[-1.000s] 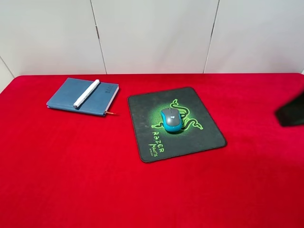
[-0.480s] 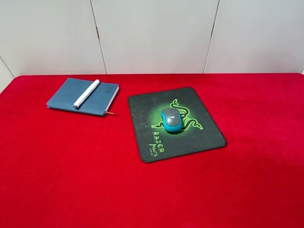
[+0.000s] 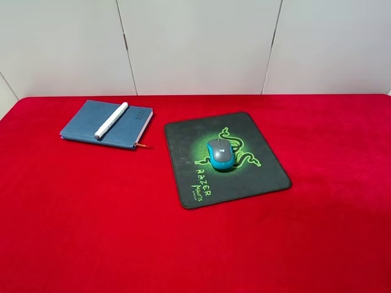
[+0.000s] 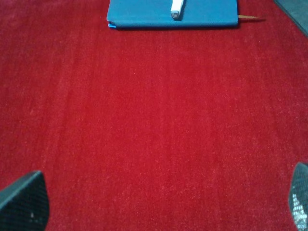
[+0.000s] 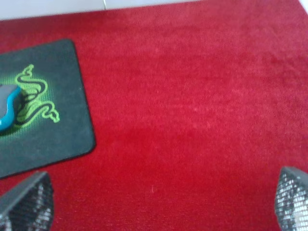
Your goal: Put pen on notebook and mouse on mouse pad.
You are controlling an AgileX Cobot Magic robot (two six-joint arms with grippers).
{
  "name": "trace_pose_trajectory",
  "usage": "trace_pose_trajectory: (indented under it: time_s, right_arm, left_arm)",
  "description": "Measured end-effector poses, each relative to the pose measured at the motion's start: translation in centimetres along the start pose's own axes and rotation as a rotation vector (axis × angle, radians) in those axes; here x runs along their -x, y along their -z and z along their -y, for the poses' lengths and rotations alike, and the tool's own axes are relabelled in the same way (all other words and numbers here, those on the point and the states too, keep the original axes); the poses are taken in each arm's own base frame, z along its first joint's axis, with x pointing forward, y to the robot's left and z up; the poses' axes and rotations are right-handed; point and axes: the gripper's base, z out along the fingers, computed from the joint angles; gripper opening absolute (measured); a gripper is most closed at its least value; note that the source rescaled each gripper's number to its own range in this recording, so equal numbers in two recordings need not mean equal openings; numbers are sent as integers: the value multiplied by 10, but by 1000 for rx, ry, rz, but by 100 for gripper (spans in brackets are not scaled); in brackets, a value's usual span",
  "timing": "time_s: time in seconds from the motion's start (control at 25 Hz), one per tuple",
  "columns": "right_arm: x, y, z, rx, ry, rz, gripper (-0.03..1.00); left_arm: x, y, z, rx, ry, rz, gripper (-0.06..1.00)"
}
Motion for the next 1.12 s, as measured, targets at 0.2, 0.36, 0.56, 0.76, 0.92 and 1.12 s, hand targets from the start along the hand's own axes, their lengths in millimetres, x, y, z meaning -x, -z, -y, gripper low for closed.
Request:
trace_pose_trajectory:
  time_s: [0.2,0.36,0.56,0.76,0.92,1.12]
  right_arm:
    - [1,0,0,2,5,15,100]
    - [1,0,0,2,5,15,100]
    - [1,0,0,2,5,16,100]
    - [1,0,0,2,5,16,100]
    - [1,0,0,2,5,16,100]
    - [1,0,0,2,5,16,100]
  left_arm:
    - [0,0,0,0,0,0,100]
    - [0,0,0,0,0,0,100]
    - [0,0,0,0,0,0,100]
    - [0,0,0,0,0,0,100]
    - [0,0,0,0,0,0,100]
    - [0,0,0,0,0,0,100]
